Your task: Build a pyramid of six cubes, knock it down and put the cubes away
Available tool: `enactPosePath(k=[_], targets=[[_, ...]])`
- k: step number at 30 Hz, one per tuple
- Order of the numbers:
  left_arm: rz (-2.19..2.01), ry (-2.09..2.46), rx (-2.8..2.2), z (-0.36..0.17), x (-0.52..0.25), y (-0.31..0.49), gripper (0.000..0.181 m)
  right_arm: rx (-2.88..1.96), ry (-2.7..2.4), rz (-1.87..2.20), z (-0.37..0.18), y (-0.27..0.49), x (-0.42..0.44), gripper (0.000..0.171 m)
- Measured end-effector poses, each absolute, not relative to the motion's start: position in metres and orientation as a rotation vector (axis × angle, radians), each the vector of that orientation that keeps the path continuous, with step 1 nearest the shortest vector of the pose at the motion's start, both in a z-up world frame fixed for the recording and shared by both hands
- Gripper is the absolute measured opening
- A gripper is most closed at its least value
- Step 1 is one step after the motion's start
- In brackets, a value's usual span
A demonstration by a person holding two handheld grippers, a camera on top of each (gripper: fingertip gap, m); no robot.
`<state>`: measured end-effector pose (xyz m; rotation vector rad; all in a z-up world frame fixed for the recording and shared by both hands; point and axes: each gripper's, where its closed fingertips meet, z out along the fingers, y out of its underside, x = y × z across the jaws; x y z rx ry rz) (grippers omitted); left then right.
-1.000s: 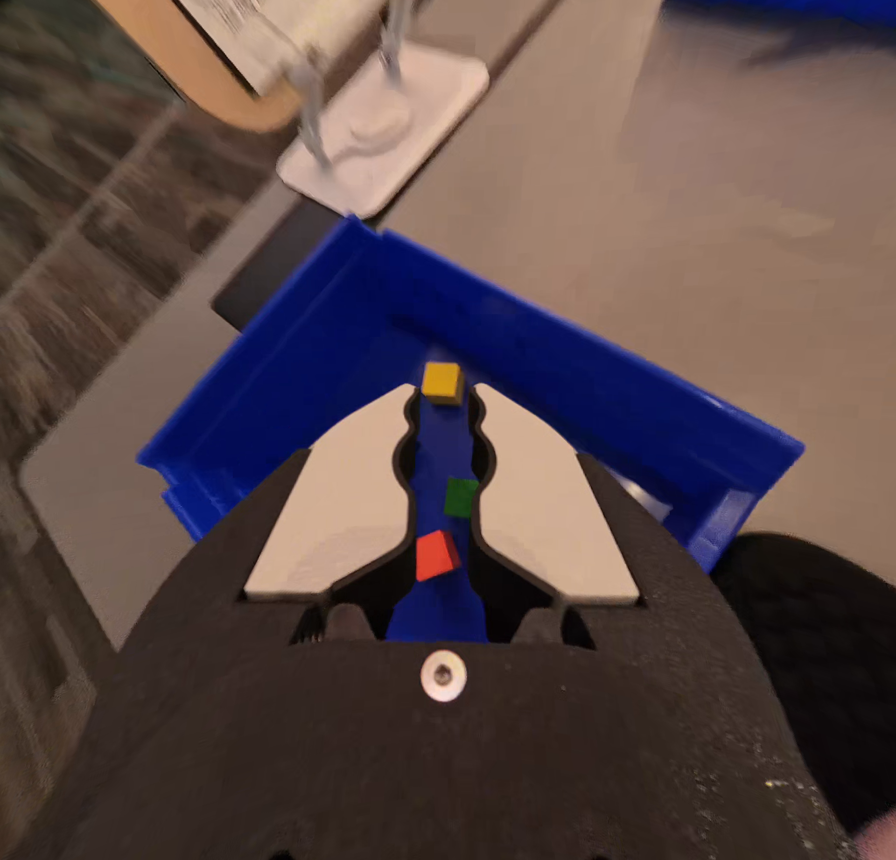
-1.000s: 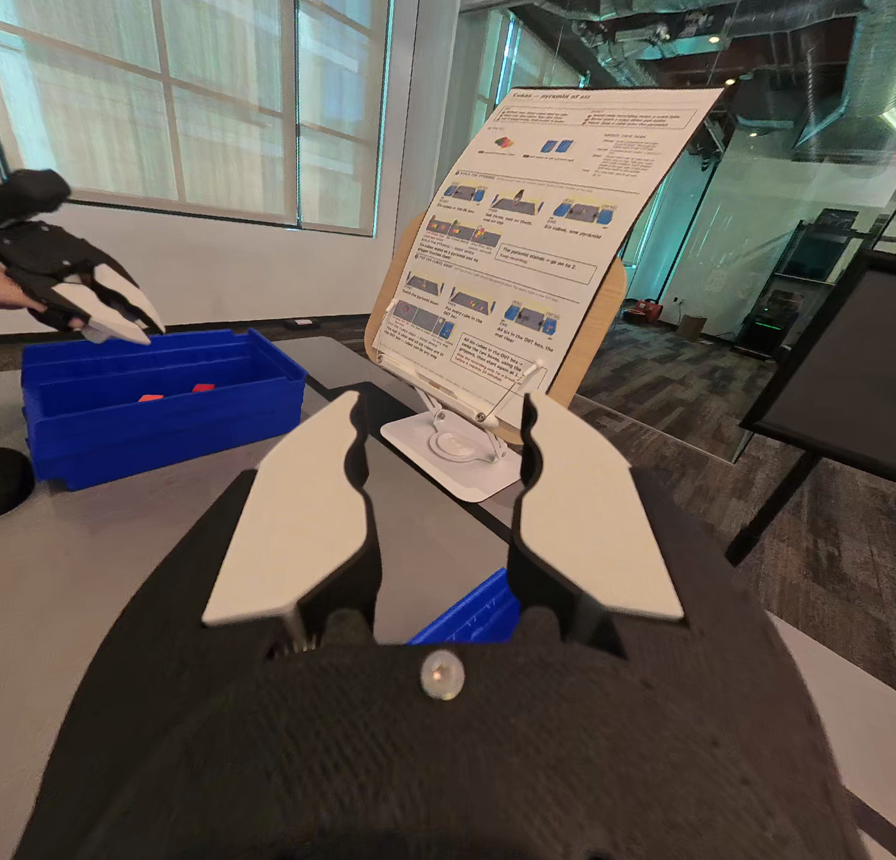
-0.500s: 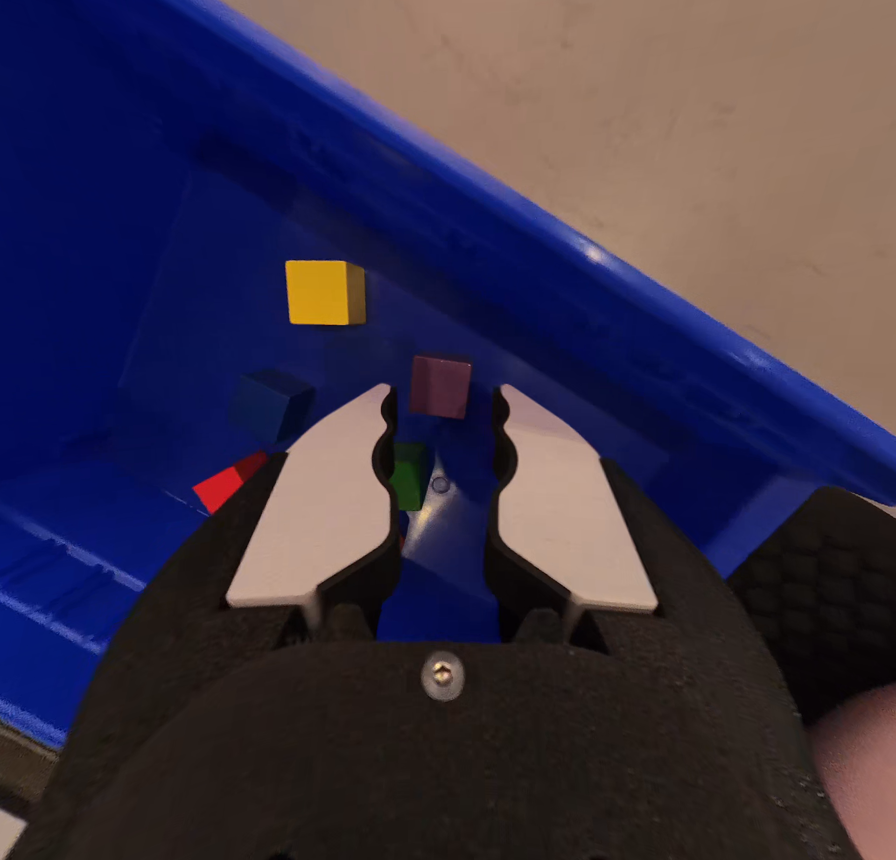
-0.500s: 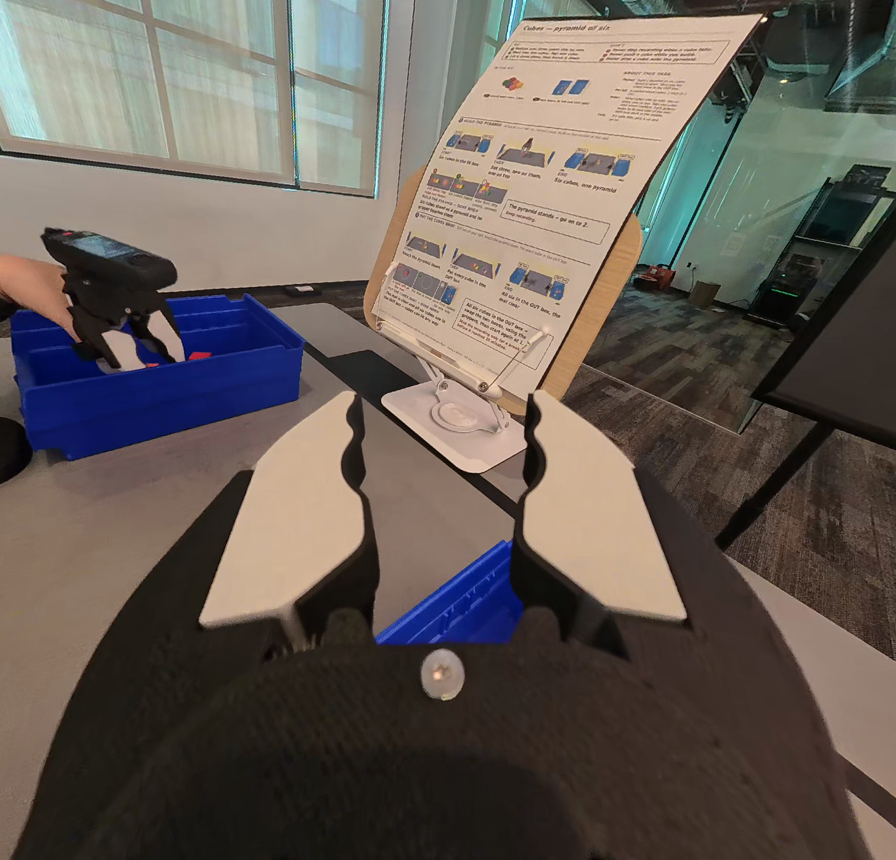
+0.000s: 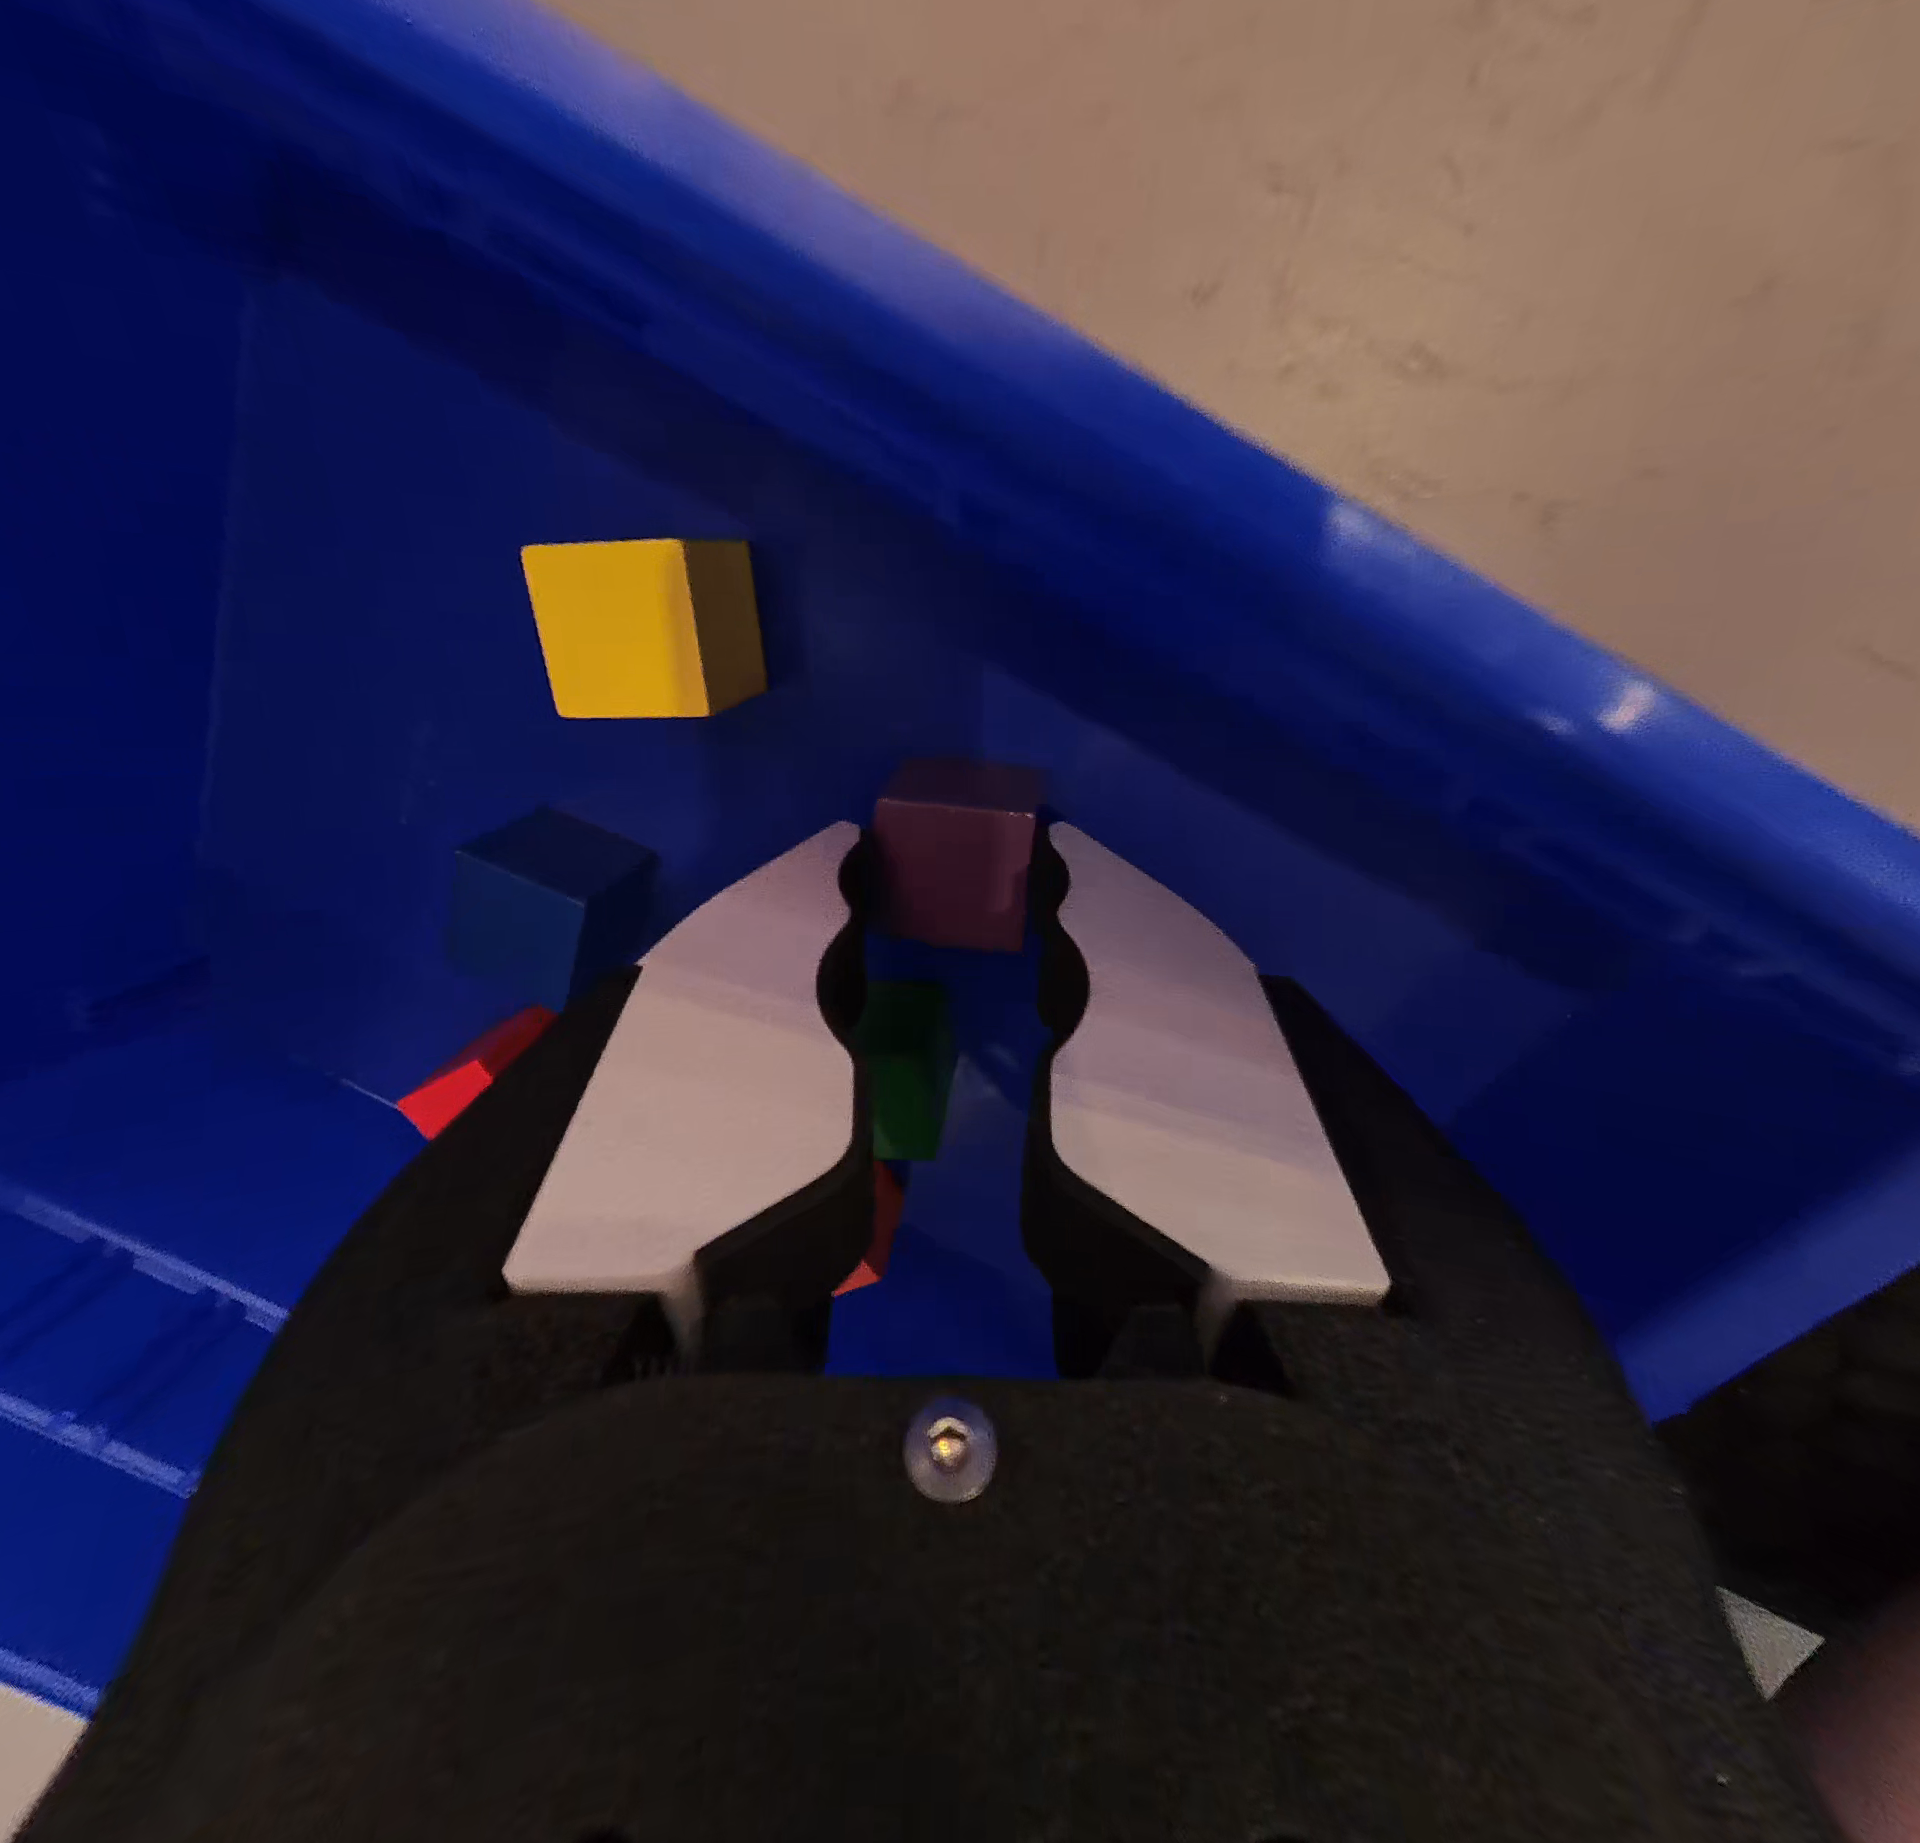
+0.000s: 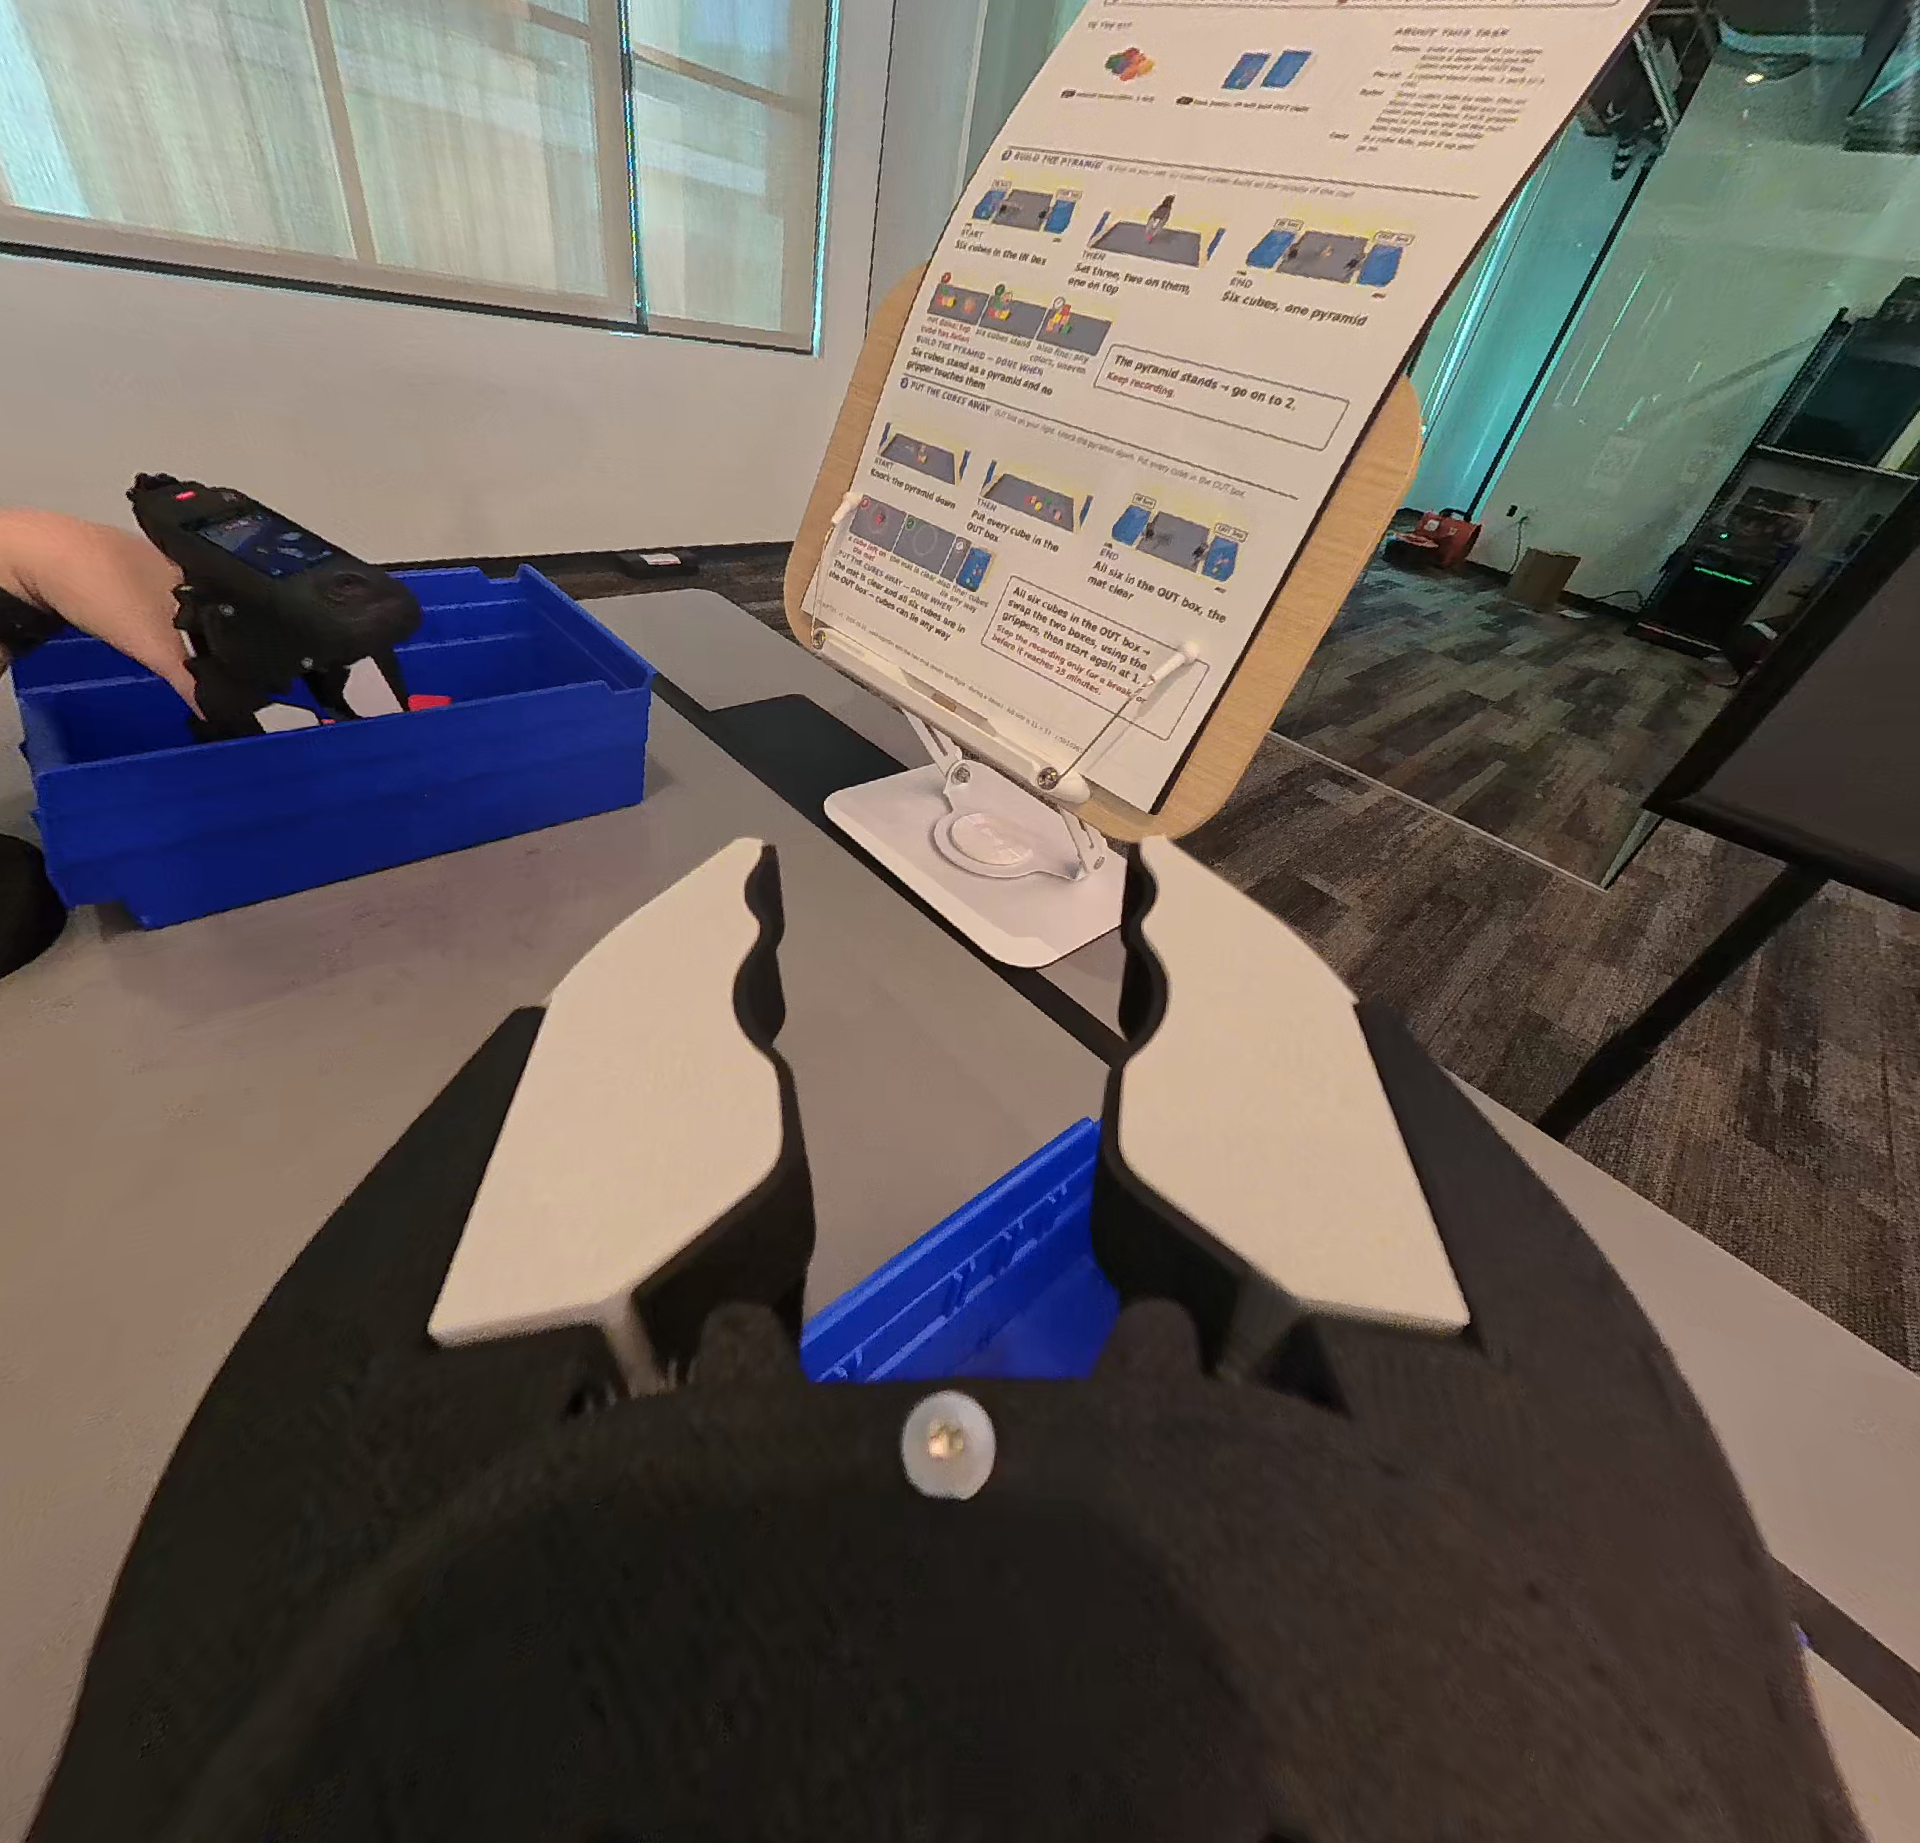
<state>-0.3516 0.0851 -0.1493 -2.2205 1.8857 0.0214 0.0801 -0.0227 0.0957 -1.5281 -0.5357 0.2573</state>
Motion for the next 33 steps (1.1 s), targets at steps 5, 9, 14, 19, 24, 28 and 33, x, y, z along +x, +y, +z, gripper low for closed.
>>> enactPosePath(k=[5, 9, 14, 19, 24, 28, 33], targets=[[0.003, 1.856, -2.143, -0.130, -0.352, 0.085, 0.028, -1.540, -0.544, 0.262, 0.092, -0.021, 0.079, 0.062], [0.173, 1.660, -2.053, -0.079, -0.369, 0.100, 0.028, -1.557, -0.557, 0.248, 0.088, -0.020, 0.079, 0.062], [0.196, 1.345, -1.787, 0.025, -0.348, 0.094, 0.028, -1.557, -0.557, 0.247, 0.090, -0.021, 0.081, 0.061], [-0.172, 1.556, -1.438, 0.044, -0.203, 0.020, 0.028, -1.552, -0.557, 0.262, 0.092, -0.023, 0.080, 0.060], [-0.441, 1.840, -1.559, -0.044, -0.093, -0.036, 0.028, -1.570, -0.573, 0.266, 0.088, -0.023, 0.078, 0.060], [-0.402, 1.993, -1.582, -0.087, -0.071, -0.043, 0.028, -1.577, -0.589, 0.275, 0.087, -0.024, 0.077, 0.060], [-0.205, 2.133, -1.487, -0.114, -0.064, -0.047, 0.028, -1.599, -0.592, 0.288, 0.082, -0.021, 0.078, 0.060]])
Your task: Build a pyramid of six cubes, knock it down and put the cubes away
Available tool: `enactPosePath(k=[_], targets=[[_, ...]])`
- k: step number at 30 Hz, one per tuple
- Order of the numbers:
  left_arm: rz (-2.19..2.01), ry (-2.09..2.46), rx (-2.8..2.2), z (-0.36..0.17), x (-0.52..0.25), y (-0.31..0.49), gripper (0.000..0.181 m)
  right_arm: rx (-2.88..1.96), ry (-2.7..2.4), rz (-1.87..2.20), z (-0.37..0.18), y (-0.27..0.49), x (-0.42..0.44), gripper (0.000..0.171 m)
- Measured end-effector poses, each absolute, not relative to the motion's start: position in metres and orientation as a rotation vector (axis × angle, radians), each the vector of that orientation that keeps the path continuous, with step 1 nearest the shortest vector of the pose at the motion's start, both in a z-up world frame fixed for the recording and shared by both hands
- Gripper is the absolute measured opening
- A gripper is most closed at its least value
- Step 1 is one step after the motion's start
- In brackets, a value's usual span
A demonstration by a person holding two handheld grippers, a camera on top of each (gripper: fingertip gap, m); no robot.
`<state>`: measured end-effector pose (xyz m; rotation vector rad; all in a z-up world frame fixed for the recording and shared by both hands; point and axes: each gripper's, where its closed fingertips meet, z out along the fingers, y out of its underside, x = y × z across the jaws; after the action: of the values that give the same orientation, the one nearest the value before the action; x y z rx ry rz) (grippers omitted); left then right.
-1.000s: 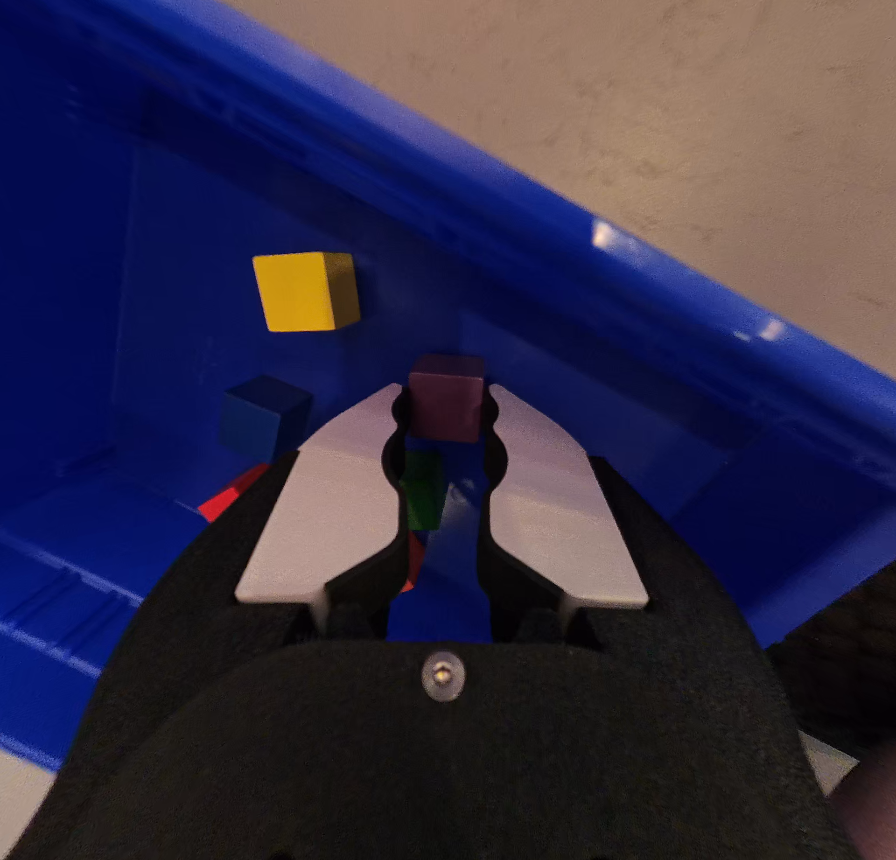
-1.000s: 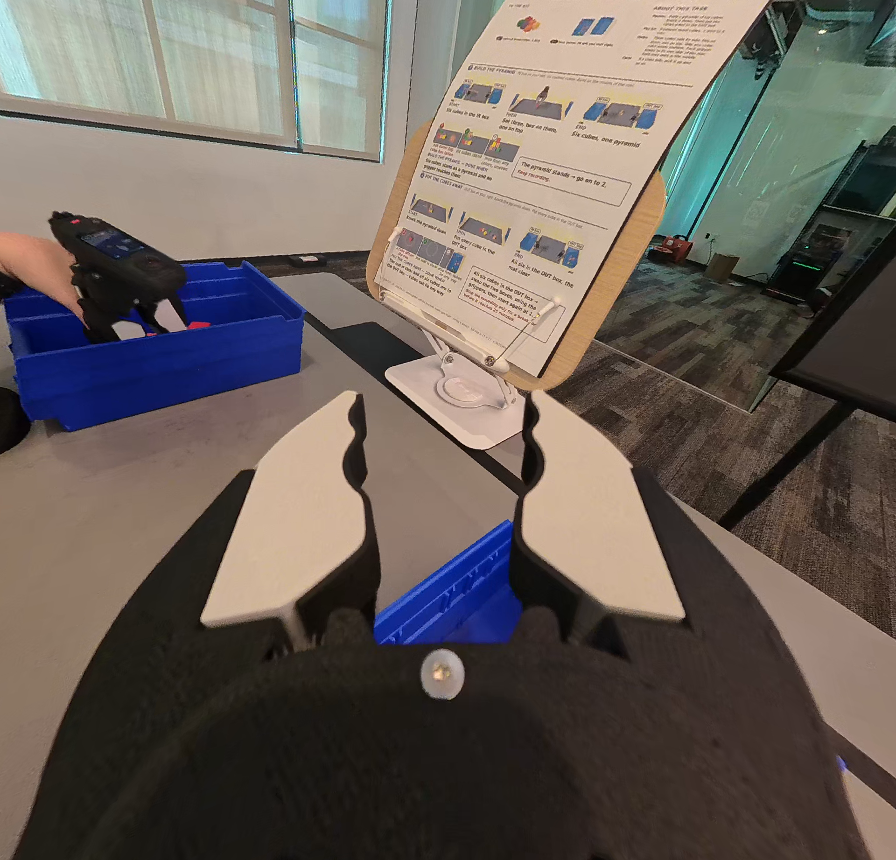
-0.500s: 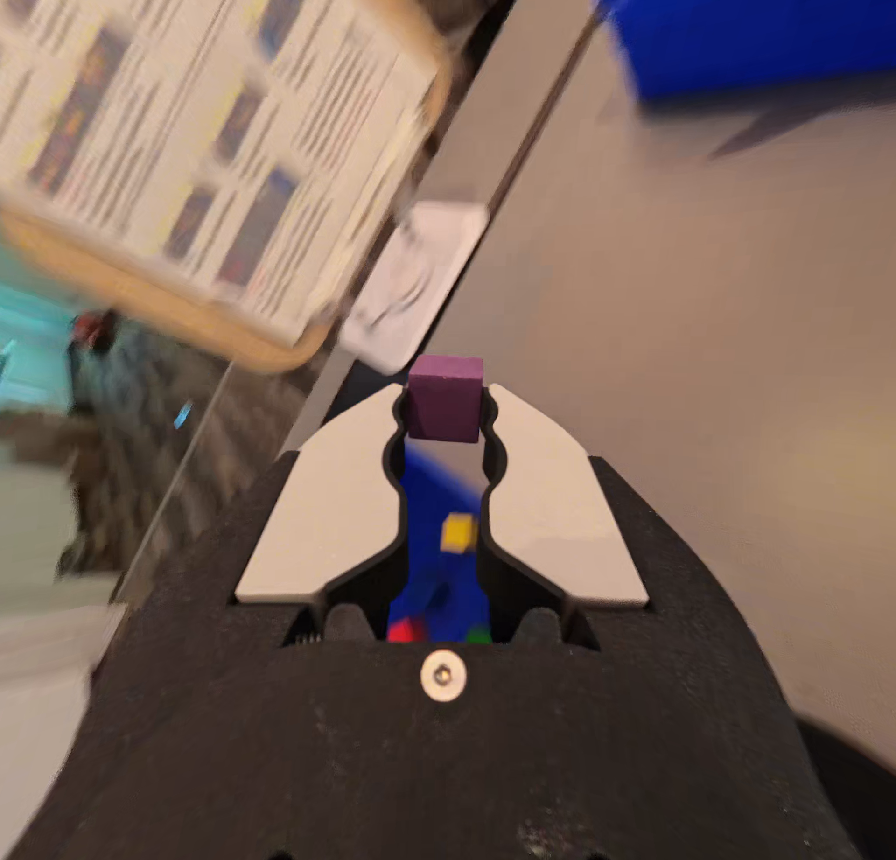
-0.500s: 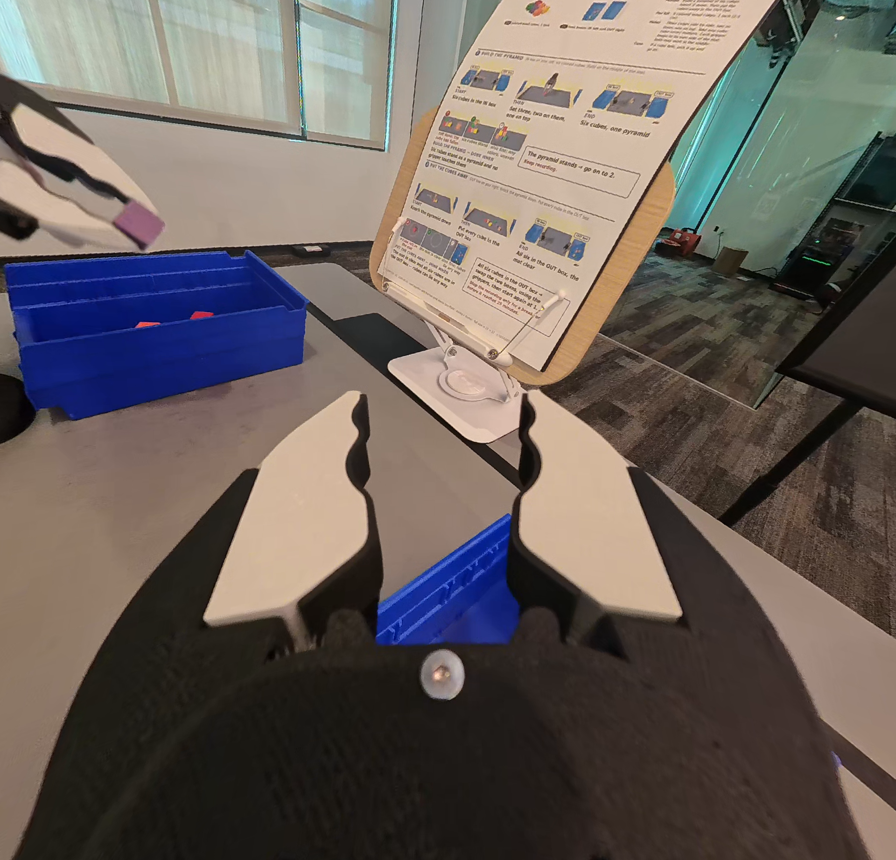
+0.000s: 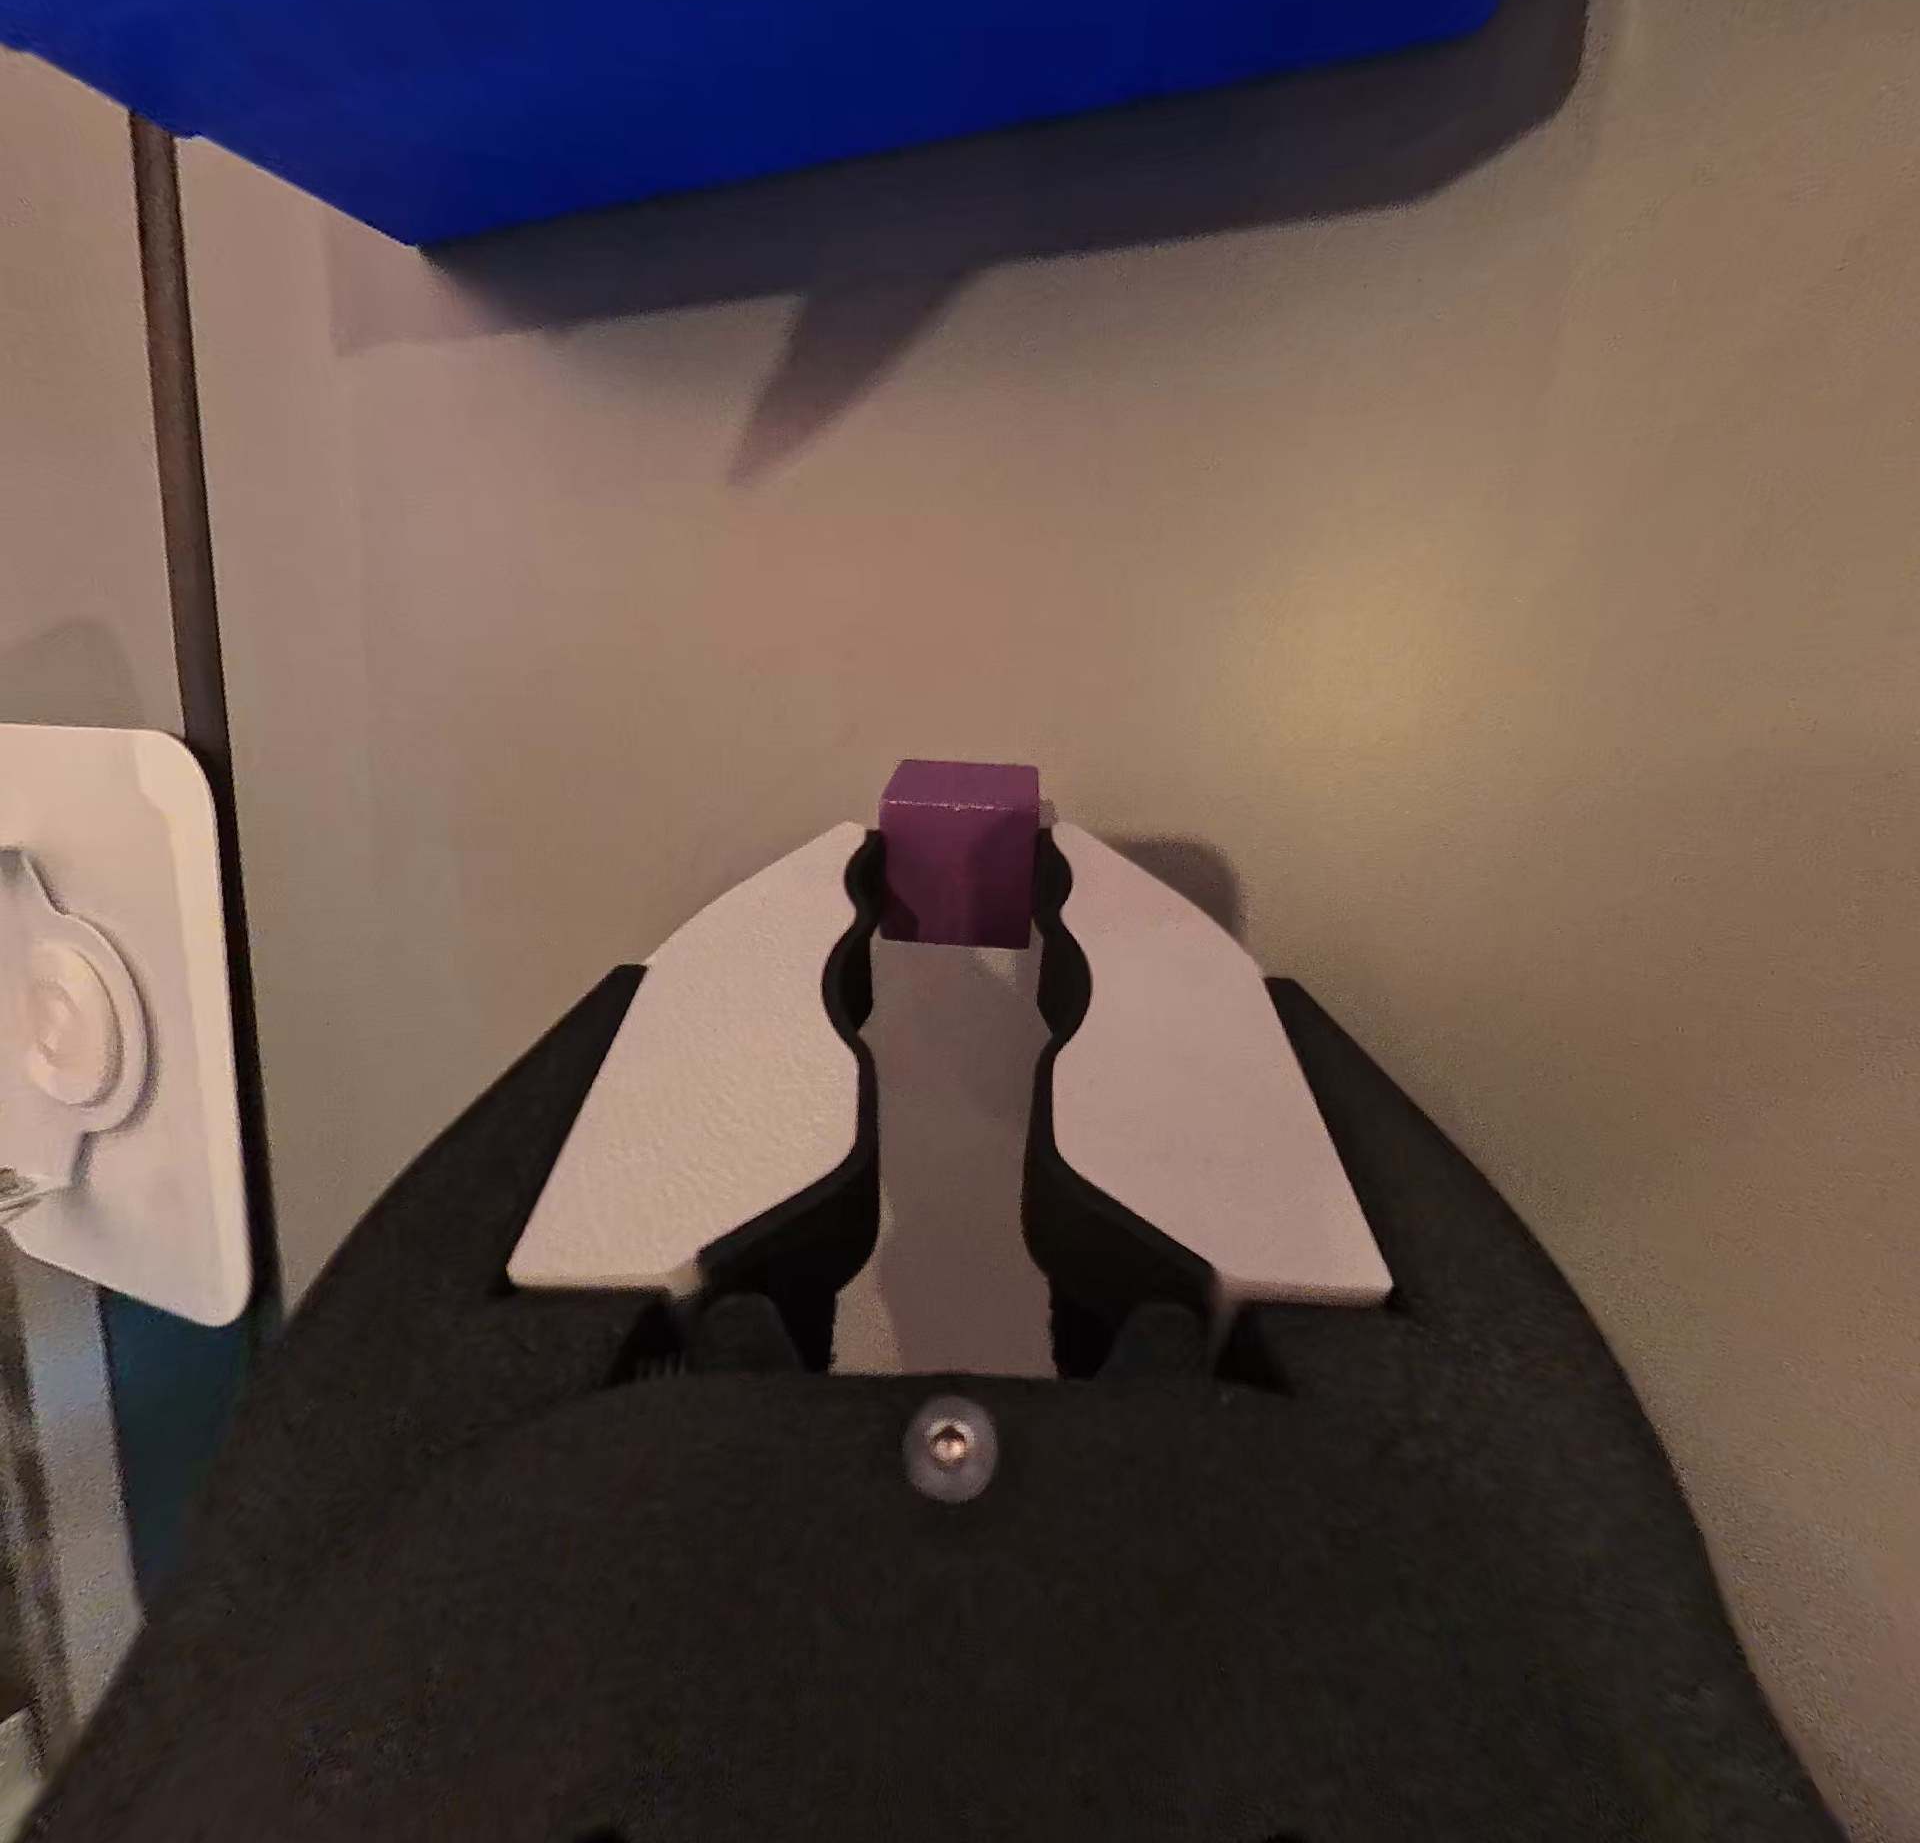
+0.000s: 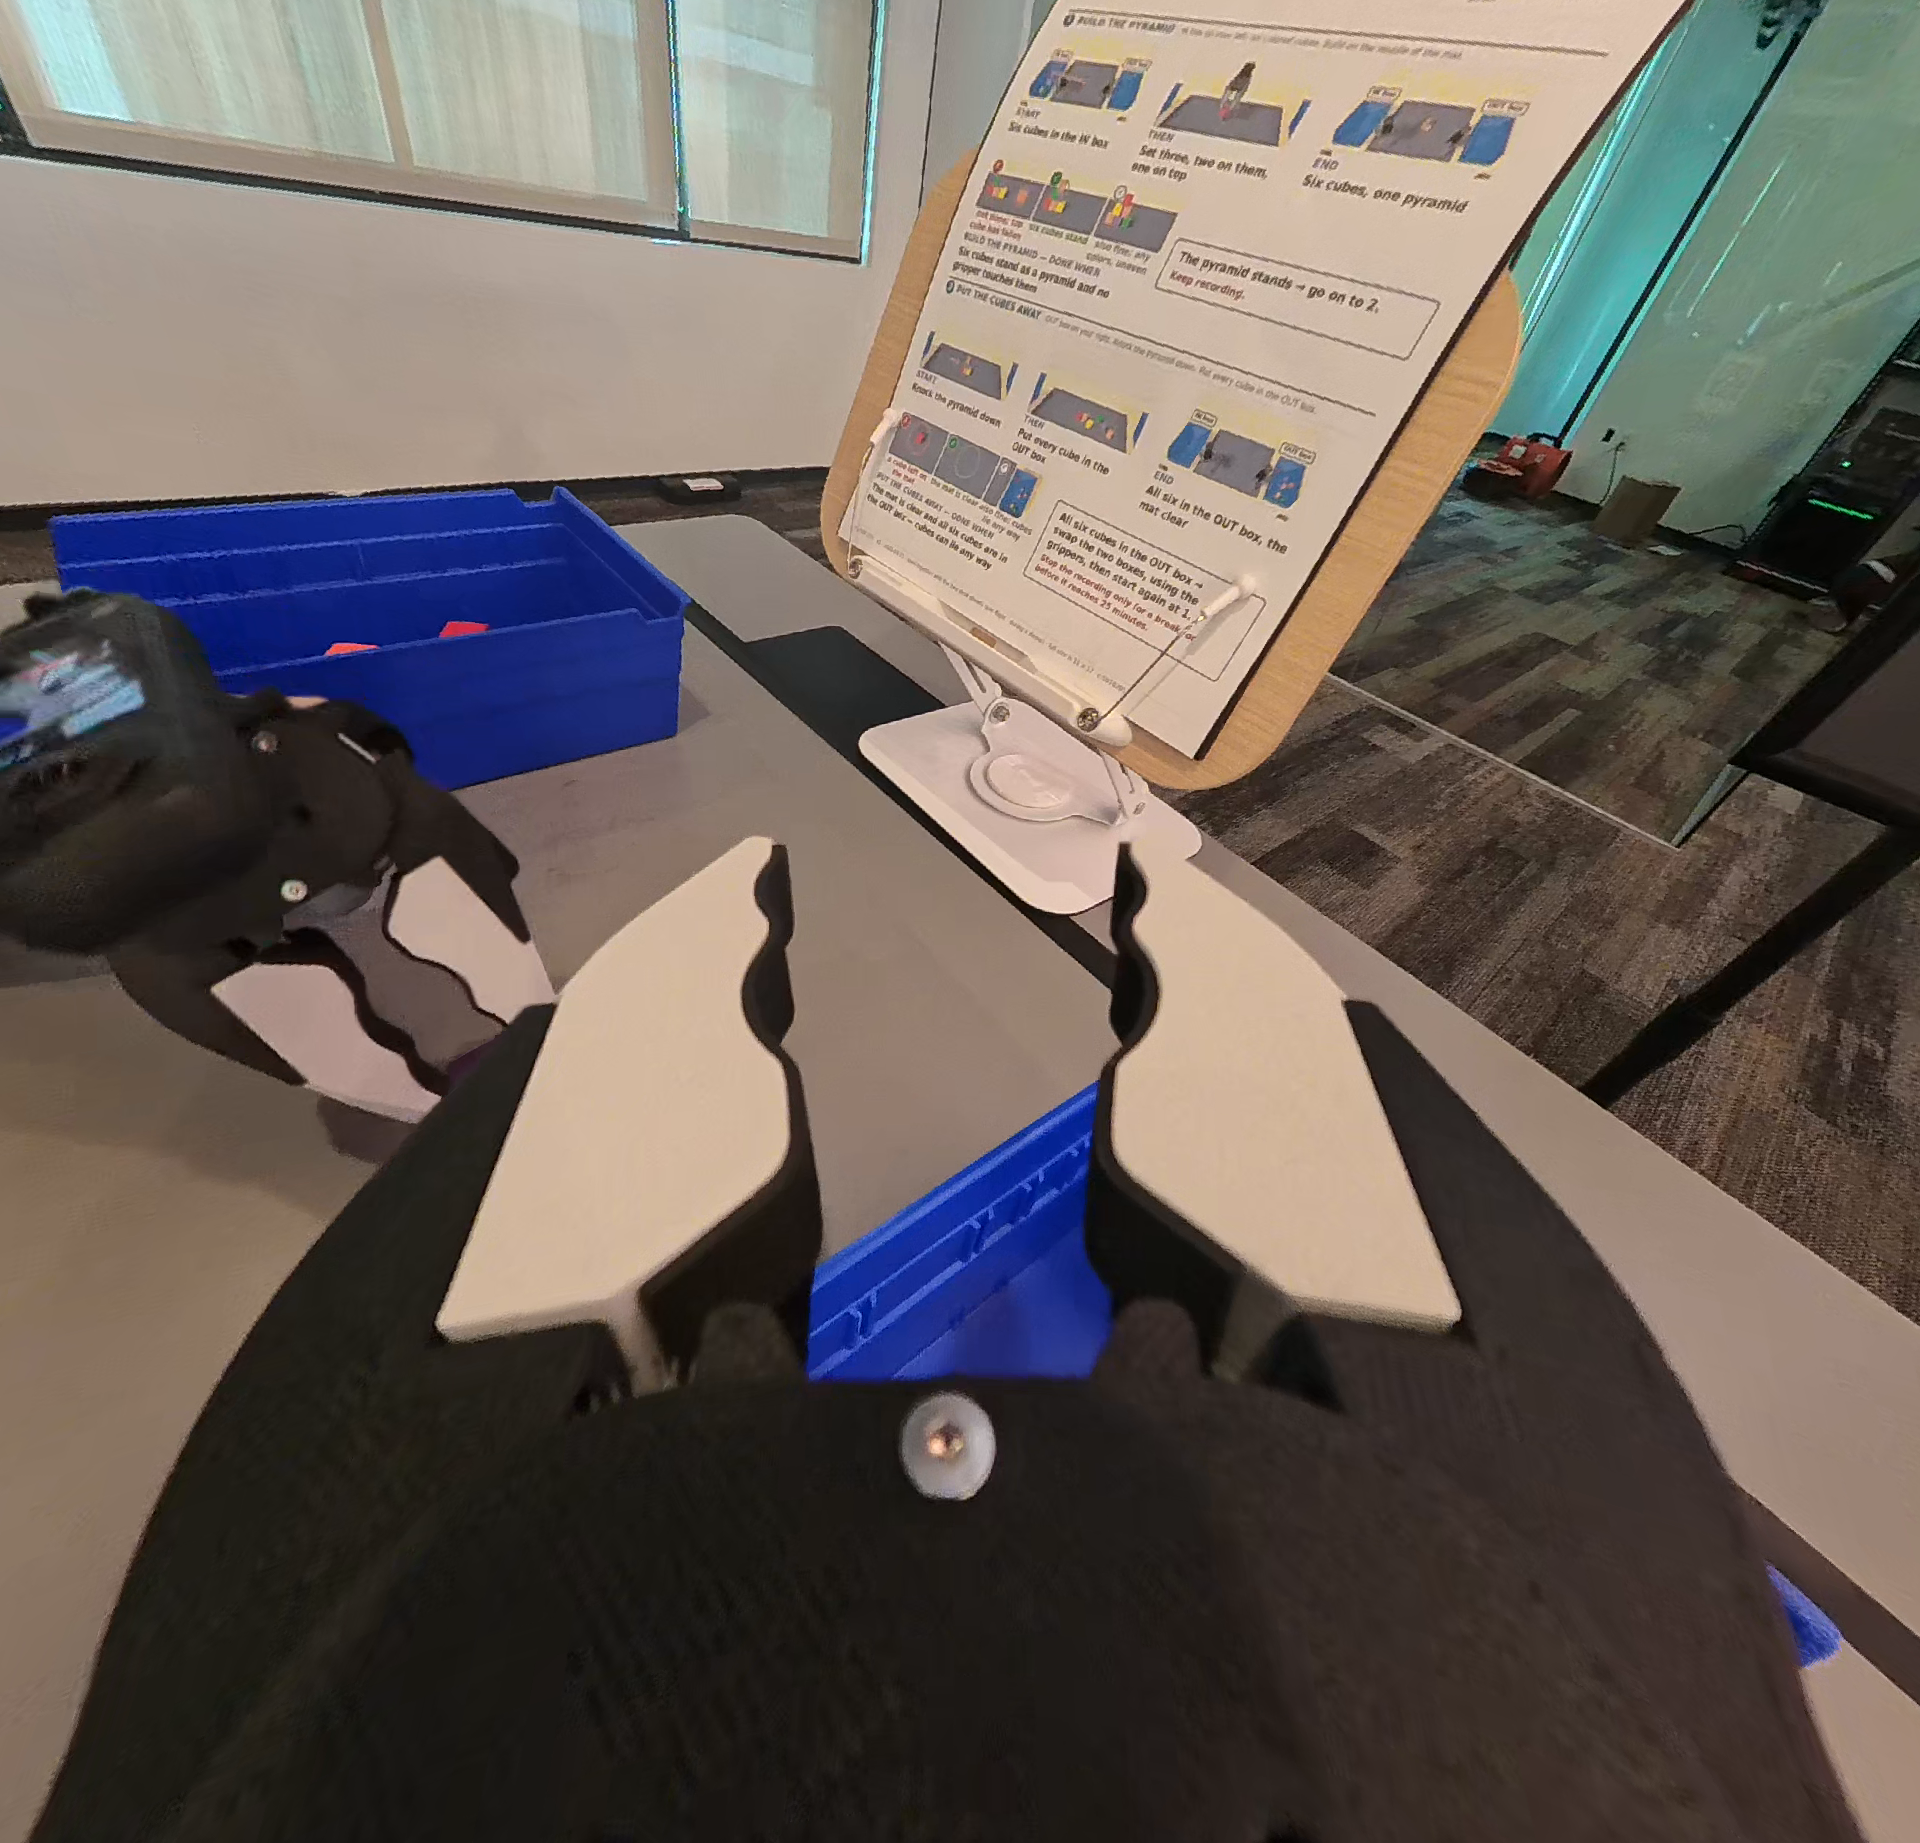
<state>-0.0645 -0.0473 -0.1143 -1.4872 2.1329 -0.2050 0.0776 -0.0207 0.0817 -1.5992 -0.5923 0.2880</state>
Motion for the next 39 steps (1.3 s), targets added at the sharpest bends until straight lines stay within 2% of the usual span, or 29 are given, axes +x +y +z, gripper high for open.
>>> enactPosePath(k=[14, 26, 28, 29, 31, 34, 37, 39], targets=[[-0.166, 2.244, -1.606, -0.147, -0.065, -0.047, 0.028, -1.698, -0.620, 0.277, 0.059, -0.010, 0.075, 0.061], [-0.159, 2.239, -1.610, -0.152, -0.062, -0.047, 0.028, -1.738, -0.654, 0.272, 0.048, -0.008, 0.071, 0.061], [-0.198, 2.222, -1.616, -0.147, -0.061, -0.048, 0.036, -1.746, -0.662, 0.273, 0.046, -0.008, 0.071, 0.061], [-0.226, 2.203, -1.598, -0.142, -0.059, -0.048, 0.045, -1.750, -0.666, 0.274, 0.046, -0.009, 0.071, 0.061], [-0.295, 2.167, -1.556, -0.125, -0.059, -0.049, 0.046, -1.750, -0.669, 0.272, 0.046, -0.009, 0.071, 0.061], [-0.237, 2.026, -1.503, -0.076, -0.075, -0.031, 0.040, -1.741, -0.669, 0.273, 0.048, -0.011, 0.071, 0.061], [-0.176, 1.798, -1.488, -0.005, -0.119, -0.004, 0.038, -1.731, -0.666, 0.271, 0.050, -0.013, 0.073, 0.061], [-0.175, 1.660, -1.584, 0.027, -0.166, 0.011, 0.042, -1.722, -0.662, 0.275, 0.053, -0.014, 0.074, 0.061]])
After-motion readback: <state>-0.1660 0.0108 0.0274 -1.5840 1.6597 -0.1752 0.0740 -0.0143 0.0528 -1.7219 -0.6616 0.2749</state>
